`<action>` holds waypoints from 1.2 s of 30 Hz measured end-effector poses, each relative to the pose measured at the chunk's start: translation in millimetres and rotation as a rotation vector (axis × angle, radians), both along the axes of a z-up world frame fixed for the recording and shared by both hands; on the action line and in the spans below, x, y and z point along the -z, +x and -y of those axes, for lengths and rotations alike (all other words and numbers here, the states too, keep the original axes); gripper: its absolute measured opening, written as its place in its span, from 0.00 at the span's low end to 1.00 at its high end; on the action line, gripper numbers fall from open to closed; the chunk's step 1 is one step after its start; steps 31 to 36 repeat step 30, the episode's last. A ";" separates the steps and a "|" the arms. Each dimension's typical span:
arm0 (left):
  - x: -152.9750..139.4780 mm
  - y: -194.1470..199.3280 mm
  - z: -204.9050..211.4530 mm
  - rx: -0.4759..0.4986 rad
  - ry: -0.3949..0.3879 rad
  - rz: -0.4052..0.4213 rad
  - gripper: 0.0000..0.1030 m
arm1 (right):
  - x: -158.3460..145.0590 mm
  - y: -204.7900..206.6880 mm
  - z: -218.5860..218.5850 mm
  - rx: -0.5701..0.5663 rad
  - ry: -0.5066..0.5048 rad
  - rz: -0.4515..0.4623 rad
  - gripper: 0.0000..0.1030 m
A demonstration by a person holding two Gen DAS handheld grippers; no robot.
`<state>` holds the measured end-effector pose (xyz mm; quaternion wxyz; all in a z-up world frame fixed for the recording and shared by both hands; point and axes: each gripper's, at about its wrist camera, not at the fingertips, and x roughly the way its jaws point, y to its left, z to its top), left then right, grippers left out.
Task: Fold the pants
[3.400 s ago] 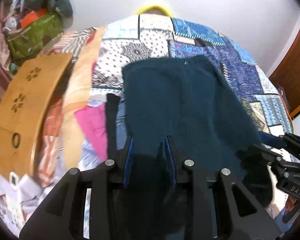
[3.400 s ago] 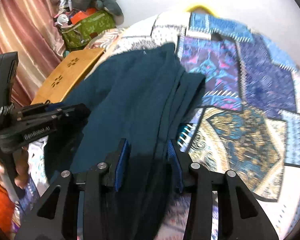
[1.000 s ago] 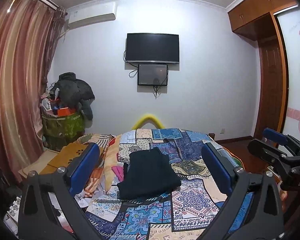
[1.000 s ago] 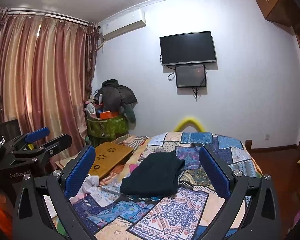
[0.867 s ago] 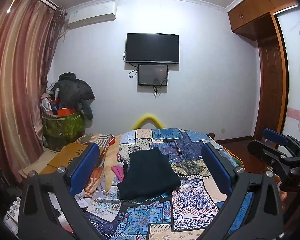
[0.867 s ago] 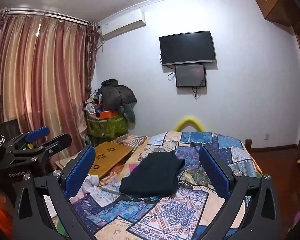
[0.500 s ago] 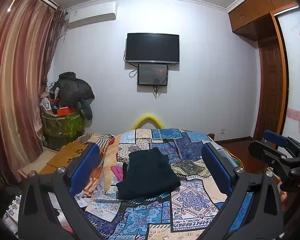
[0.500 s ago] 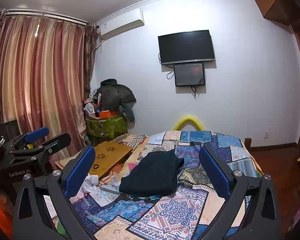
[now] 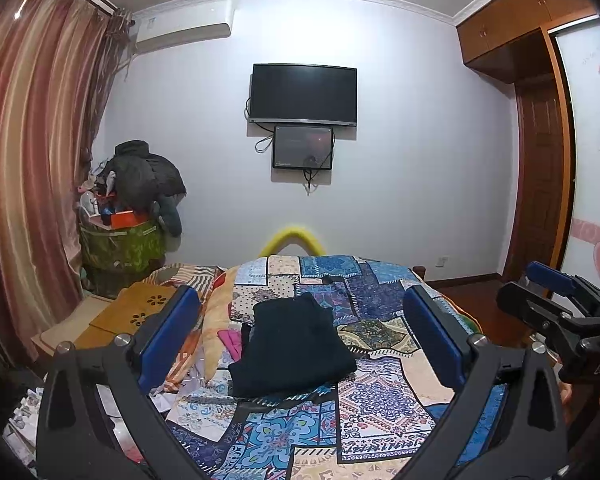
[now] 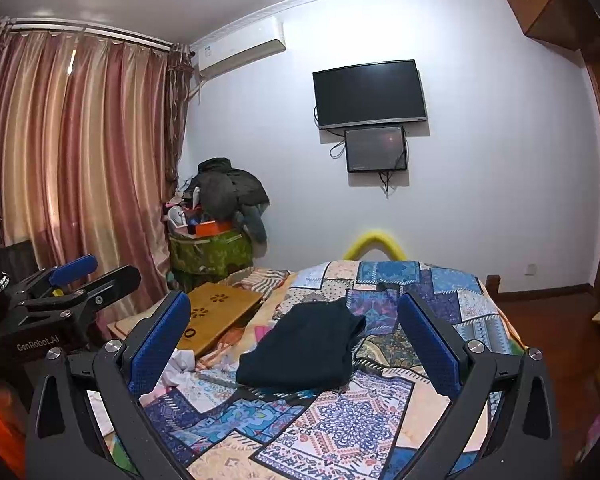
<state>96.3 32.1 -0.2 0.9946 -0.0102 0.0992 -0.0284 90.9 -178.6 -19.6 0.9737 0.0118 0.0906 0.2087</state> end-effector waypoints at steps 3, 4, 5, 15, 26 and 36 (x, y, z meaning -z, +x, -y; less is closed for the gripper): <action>1.3 -1.1 1.6 0.007 0.005 0.000 1.00 | -0.6 0.0 0.0 0.008 0.000 0.001 1.00; 1.3 -1.1 2.8 0.008 0.007 0.000 1.00 | -0.7 0.2 0.2 0.009 -0.001 0.000 1.00; 2.0 -1.9 2.4 0.010 0.009 -0.001 1.00 | -0.7 0.2 0.2 0.010 0.000 -0.001 1.00; 4.2 -2.8 6.5 0.023 0.006 -0.014 1.00 | -1.5 -1.3 1.3 0.021 0.009 -0.002 1.00; 6.1 0.7 4.6 0.031 0.000 -0.029 1.00 | 3.1 1.6 -0.7 0.026 0.008 -0.019 1.00; 9.5 4.6 -1.1 0.027 -0.012 -0.043 1.00 | 4.5 3.2 -4.5 0.026 0.002 -0.025 1.00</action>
